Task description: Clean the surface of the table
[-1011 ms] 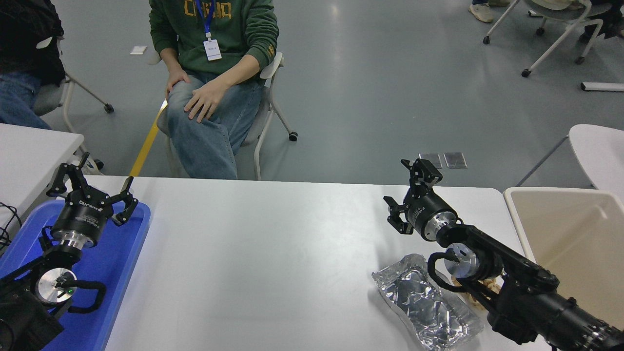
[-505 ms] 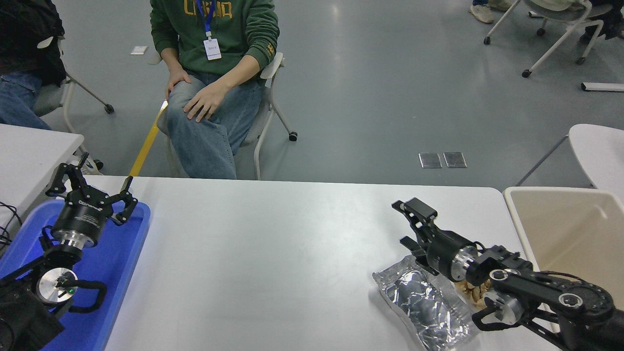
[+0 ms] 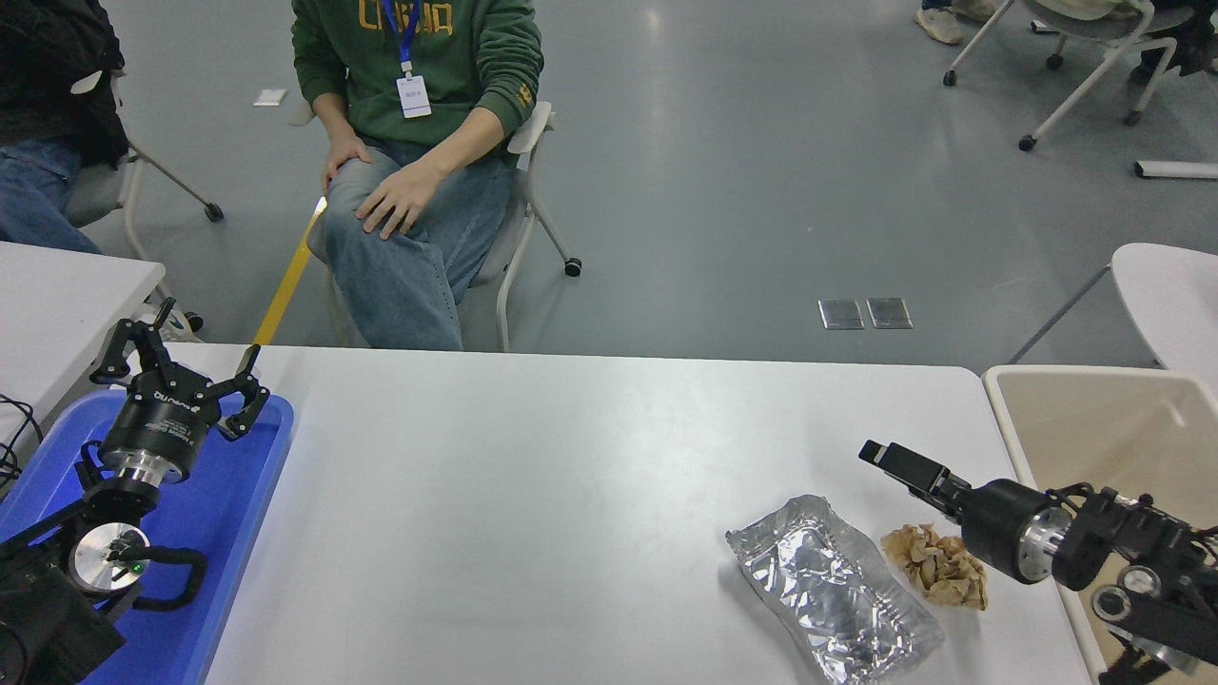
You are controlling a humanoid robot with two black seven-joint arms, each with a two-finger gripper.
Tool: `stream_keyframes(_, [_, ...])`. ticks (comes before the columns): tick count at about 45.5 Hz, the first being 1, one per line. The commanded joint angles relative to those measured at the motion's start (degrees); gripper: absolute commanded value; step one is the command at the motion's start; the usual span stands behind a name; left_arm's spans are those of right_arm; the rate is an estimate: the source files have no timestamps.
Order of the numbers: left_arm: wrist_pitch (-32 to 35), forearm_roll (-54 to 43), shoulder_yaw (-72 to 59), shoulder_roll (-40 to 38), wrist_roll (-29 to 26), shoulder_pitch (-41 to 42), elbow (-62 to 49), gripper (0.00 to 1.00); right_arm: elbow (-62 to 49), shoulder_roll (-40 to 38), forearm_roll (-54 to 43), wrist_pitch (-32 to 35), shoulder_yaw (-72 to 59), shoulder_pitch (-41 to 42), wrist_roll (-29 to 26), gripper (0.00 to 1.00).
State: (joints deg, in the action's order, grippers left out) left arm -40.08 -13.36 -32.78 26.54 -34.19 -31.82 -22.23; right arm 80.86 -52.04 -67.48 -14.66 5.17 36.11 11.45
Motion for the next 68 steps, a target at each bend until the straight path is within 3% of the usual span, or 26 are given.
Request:
stream_keyframes(1, [0.00, 0.00, 0.00, 0.00, 0.00, 0.00, 0.00, 1.00, 1.93, -1.93, -14.25, -0.01, -3.58, 0.01, 0.07, 0.99])
stream_keyframes(18, [0.00, 0.00, 0.00, 0.00, 0.00, 0.00, 0.00, 1.00, 1.93, -2.37, -20.93, -0.10, -9.47, -0.25, 0.16, 0.98])
stream_keyframes(34, [0.00, 0.00, 0.00, 0.00, 0.00, 0.00, 0.00, 1.00, 1.85, -1.58, -21.02, -0.01, -10.26, -0.43, 0.16, 0.90])
stream_keyframes(57, [0.00, 0.00, 0.00, 0.00, 0.00, 0.00, 0.00, 1.00, -5.97, 6.86, -19.88, 0.60, -10.26, 0.19, 0.07, 0.86])
stream_keyframes(68, [0.00, 0.00, 0.00, 0.00, 0.00, 0.00, 0.00, 1.00, -8.26, 8.44, -19.88, 1.13, -10.18, 0.54, -0.02, 0.79])
